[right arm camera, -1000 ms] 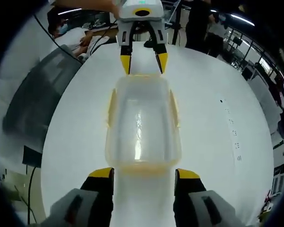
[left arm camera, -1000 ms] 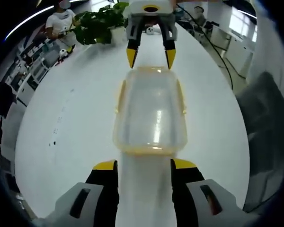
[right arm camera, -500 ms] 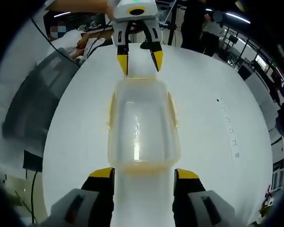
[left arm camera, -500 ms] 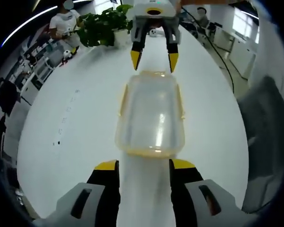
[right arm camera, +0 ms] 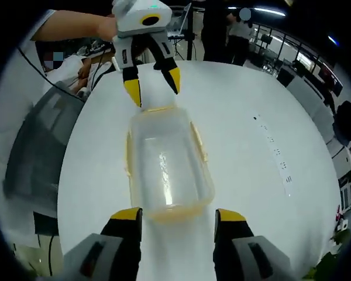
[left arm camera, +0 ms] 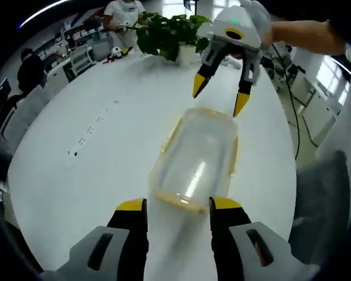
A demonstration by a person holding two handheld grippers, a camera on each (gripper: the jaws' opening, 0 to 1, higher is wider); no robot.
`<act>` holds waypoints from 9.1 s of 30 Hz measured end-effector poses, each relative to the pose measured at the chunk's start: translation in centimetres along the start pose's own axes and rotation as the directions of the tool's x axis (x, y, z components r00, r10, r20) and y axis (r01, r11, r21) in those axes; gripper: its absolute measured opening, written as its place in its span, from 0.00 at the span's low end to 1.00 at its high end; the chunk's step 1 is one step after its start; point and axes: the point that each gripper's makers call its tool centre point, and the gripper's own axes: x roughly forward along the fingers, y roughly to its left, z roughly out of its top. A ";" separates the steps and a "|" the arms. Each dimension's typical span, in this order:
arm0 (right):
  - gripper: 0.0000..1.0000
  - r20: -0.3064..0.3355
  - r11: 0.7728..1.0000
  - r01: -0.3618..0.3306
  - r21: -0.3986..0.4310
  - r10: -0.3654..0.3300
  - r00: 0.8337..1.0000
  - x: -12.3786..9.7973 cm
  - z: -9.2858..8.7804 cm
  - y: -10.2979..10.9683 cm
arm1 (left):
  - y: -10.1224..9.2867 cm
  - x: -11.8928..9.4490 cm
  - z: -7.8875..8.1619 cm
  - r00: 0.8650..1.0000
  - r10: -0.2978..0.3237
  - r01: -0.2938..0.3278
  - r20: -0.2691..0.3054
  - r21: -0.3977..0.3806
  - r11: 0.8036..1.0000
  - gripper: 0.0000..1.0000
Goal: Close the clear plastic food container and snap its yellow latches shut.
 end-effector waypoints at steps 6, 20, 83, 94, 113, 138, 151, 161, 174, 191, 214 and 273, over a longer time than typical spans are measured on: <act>0.48 0.020 0.998 0.008 0.056 -0.009 1.000 0.3 0.4 0.3 | 0.6 0.1 0.0 0.998 0.066 -0.066 -0.002 -0.101 0.993 0.35; 0.45 0.036 0.965 0.078 0.249 -0.090 0.995 1.1 -0.6 0.3 | 0.5 1.0 -1.3 0.985 0.172 -0.167 -0.013 -0.324 0.931 0.39; 0.38 0.231 0.583 -0.136 0.801 -0.092 0.969 3.3 0.8 1.2 | -1.0 4.2 -0.6 0.985 0.134 -0.008 0.113 -0.733 0.680 0.29; 0.40 0.188 0.597 -0.076 0.799 -0.127 0.974 3.5 0.3 0.7 | -0.8 4.0 -1.0 0.986 0.136 -0.029 0.093 -0.715 0.699 0.28; 0.48 0.177 0.620 -0.069 0.782 -0.114 0.978 3.4 0.6 0.4 | -0.3 3.5 -0.5 0.985 0.143 -0.034 0.102 -0.689 0.724 0.34; 0.51 0.084 0.789 0.042 0.613 -0.118 0.989 2.5 0.6 0.1 | -0.6 2.9 -0.7 0.991 0.113 -0.061 0.068 -0.525 0.849 0.42; 0.49 0.024 0.882 0.077 0.465 -0.099 0.995 2.0 0.2 0.0 | -1.7 2.5 -0.4 0.999 0.033 -0.031 -0.001 -0.355 0.934 0.43; 0.47 -0.010 0.925 0.069 0.374 -0.070 0.997 1.9 0.3 0.6 | -2.0 2.1 -0.3 0.998 0.026 -0.034 -0.063 -0.138 0.990 0.44; 0.45 -0.092 0.986 0.076 0.150 -0.063 0.994 1.7 0.6 1.2 | -3.0 2.0 -0.4 0.988 -0.017 0.038 -0.153 0.135 0.990 0.41; 0.42 -0.156 0.999 0.017 -0.045 -0.023 0.988 1.9 1.1 1.6 | -3.0 1.8 0.0 0.979 -0.014 0.084 -0.205 0.337 0.938 0.42; 0.39 -0.062 0.998 -0.021 -0.058 0.017 0.998 3.0 5.0 2.1 | -4.3 3.5 4.0 0.985 -0.082 0.136 -0.149 0.399 0.907 0.40; 0.51 -0.130 0.981 -0.145 -0.126 0.129 0.983 4.9 5.7 -1.1 | -7.3 5.7 2.3 0.998 0.034 -0.012 -0.046 0.409 0.912 0.47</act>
